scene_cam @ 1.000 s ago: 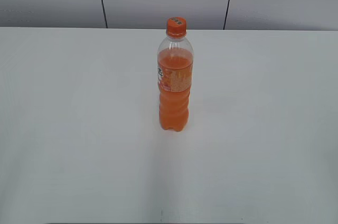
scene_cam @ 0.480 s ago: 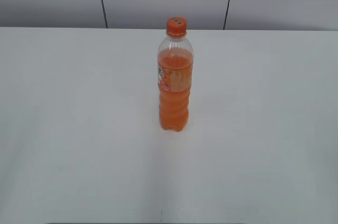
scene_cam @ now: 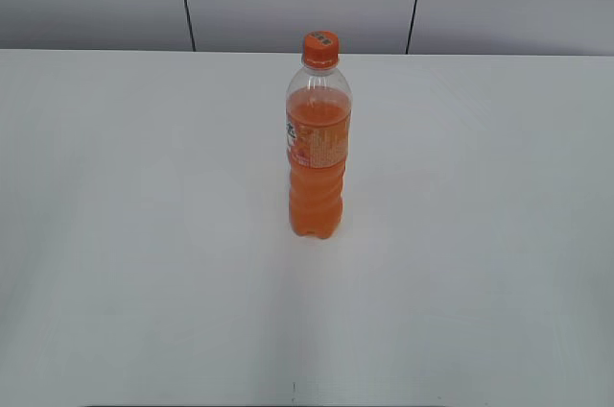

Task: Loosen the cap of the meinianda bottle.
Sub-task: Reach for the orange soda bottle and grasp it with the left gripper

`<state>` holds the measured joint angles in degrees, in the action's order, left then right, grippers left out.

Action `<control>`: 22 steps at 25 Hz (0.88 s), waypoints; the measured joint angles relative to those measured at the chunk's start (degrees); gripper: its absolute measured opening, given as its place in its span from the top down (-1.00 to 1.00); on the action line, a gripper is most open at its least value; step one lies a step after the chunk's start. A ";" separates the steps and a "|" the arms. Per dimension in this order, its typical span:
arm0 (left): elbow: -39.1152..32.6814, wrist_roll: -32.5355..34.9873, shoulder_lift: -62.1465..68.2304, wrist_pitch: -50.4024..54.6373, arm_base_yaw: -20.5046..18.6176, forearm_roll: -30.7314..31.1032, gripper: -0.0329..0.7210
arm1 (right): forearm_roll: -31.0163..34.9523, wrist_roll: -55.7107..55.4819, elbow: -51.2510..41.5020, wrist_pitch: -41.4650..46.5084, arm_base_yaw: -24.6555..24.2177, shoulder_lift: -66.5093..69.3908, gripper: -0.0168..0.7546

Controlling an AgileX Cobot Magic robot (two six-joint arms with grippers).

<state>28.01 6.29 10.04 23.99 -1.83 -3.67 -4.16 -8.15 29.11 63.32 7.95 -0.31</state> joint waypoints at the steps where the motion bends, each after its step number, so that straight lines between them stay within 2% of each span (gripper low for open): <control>1: -0.10 0.00 1.93 -1.51 0.00 0.29 -0.52 | 0.00 0.00 0.00 0.00 0.00 0.00 -0.57; 10: -0.22 0.00 11.38 -6.85 0.00 1.88 -0.52 | 0.00 0.00 0.00 0.00 0.00 0.00 -0.57; 22: -0.27 0.00 24.17 -23.99 0.00 1.80 -0.52 | 0.00 0.00 0.00 0.00 0.00 0.00 -0.57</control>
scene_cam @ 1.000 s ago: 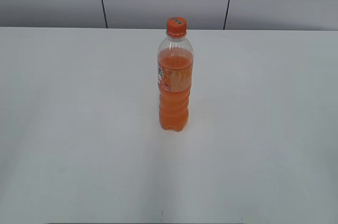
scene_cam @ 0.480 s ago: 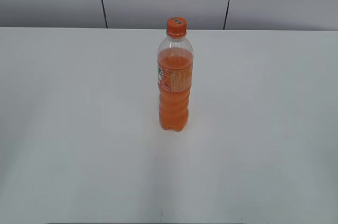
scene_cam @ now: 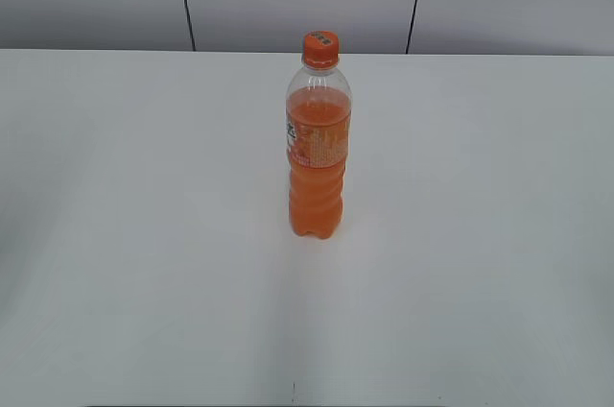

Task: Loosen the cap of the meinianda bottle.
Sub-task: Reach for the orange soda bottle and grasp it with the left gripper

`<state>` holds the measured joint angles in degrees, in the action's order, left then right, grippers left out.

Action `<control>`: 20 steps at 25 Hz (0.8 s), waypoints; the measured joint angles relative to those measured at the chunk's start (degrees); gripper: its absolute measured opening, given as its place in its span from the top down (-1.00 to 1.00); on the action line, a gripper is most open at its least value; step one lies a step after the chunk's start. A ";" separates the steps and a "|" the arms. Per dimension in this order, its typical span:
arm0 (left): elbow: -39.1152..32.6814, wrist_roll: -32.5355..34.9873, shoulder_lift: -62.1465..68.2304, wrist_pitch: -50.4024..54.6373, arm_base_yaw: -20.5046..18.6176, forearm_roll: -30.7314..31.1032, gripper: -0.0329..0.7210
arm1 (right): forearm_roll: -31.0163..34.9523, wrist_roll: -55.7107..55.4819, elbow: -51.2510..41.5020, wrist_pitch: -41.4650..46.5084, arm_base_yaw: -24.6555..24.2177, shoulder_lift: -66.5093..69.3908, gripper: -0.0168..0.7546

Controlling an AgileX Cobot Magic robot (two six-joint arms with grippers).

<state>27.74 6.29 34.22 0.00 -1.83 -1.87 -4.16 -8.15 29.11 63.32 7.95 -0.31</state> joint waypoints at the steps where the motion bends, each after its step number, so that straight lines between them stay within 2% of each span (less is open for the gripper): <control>1: 0.00 0.00 1.29 -1.47 0.00 -0.41 -0.52 | 0.00 0.00 0.00 0.00 0.00 0.00 -0.57; 16: 0.00 -0.29 22.23 -21.96 0.00 0.24 -0.49 | 0.00 0.00 0.00 0.00 0.00 0.00 -0.57; 20: 0.00 -3.95 28.16 -26.84 0.00 5.51 -0.47 | 0.00 0.00 0.00 0.00 0.00 0.00 -0.57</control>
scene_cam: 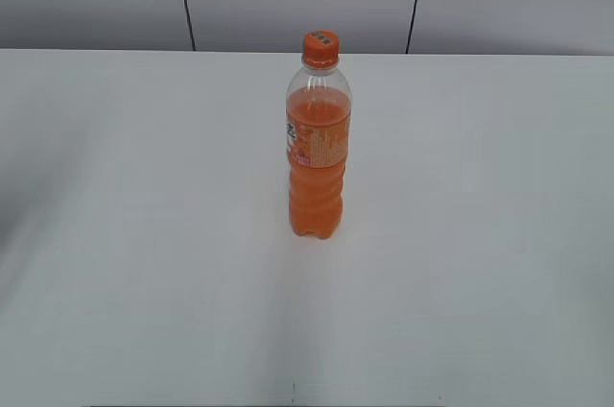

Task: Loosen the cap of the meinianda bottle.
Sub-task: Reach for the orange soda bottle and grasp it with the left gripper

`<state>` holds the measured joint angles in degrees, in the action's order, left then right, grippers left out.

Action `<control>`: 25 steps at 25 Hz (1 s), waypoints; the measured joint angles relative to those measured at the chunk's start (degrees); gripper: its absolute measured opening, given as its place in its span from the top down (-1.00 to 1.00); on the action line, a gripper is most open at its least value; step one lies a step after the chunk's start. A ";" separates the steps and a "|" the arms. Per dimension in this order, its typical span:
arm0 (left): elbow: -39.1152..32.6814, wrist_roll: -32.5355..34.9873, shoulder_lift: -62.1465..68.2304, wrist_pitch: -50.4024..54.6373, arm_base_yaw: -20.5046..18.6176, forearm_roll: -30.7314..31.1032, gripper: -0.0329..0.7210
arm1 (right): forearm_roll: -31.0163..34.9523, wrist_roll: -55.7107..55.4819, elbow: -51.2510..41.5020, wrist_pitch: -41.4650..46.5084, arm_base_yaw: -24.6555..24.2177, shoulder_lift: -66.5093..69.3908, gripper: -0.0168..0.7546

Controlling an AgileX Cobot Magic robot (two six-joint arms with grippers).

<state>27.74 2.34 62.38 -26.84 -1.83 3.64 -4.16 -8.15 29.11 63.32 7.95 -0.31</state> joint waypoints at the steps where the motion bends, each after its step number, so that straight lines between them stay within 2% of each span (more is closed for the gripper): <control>1: 0.00 -1.29 1.83 -1.44 0.00 2.24 -0.47 | 0.00 0.00 0.00 0.00 0.00 0.00 -0.57; 5: 0.00 -11.33 9.73 -7.24 -0.30 12.61 -0.47 | 0.00 0.00 0.00 0.00 0.00 0.00 -0.57; 9: 0.17 -22.09 17.26 -15.74 -2.98 24.63 -0.47 | 0.05 0.00 0.00 0.00 0.00 0.00 -0.57; 11: 1.51 -28.88 21.20 -20.22 -5.56 34.38 -0.47 | 0.10 0.00 0.00 0.00 0.00 0.00 -0.57; 13: 4.26 -36.52 24.97 -25.31 -7.76 48.79 -0.47 | 0.16 0.00 0.00 0.00 0.00 0.00 -0.57; 15: 8.13 -41.51 28.99 -30.56 -8.35 62.12 -0.47 | 0.27 0.00 0.00 0.00 0.00 0.00 -0.57; 17: 11.99 -43.61 32.04 -33.18 -7.69 71.11 -0.47 | 0.38 0.00 0.00 0.00 0.00 0.00 -0.57; 20: 16.13 -44.31 35.84 -34.50 -6.53 78.61 -0.46 | 0.63 0.00 0.00 0.00 0.00 0.00 -0.57; 25: 19.20 -44.53 39.74 -35.17 -3.88 82.69 -0.46 | 0.77 0.00 0.00 0.00 0.00 0.00 -0.57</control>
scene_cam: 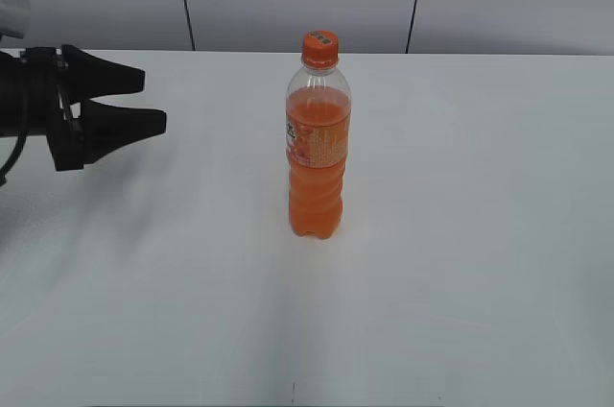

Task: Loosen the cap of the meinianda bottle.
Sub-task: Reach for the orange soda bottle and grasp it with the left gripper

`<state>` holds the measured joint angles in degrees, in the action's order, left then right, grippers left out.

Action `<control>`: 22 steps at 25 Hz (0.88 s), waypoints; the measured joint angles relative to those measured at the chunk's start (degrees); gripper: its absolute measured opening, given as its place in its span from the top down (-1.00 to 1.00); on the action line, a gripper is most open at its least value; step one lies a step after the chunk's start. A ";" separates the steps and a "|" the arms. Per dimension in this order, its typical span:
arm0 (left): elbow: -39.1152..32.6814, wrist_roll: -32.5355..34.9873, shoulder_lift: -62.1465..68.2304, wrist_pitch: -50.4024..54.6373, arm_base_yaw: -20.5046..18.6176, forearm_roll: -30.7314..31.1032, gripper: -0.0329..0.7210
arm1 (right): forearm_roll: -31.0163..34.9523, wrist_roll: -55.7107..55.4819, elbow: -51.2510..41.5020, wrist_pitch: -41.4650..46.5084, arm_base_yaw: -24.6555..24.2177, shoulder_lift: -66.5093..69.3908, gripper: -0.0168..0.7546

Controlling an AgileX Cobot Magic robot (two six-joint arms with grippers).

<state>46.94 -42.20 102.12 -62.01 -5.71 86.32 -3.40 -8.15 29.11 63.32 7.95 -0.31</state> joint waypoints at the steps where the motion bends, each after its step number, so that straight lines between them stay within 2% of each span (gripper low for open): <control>1: 0.21 0.00 0.92 -0.17 0.70 0.10 -0.46 | 0.06 0.00 0.00 0.00 0.00 0.00 -0.57; 11: 4.49 0.00 10.70 -0.53 10.33 0.29 -0.47 | 0.50 0.00 0.00 0.00 0.00 0.00 -0.57; 22: 11.83 0.00 18.06 -0.47 17.17 -0.12 -0.49 | 0.82 0.00 0.00 0.00 0.00 0.00 -0.57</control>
<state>58.77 -42.20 120.18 -62.49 11.45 86.21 -2.58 -8.15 29.11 63.32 7.95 -0.31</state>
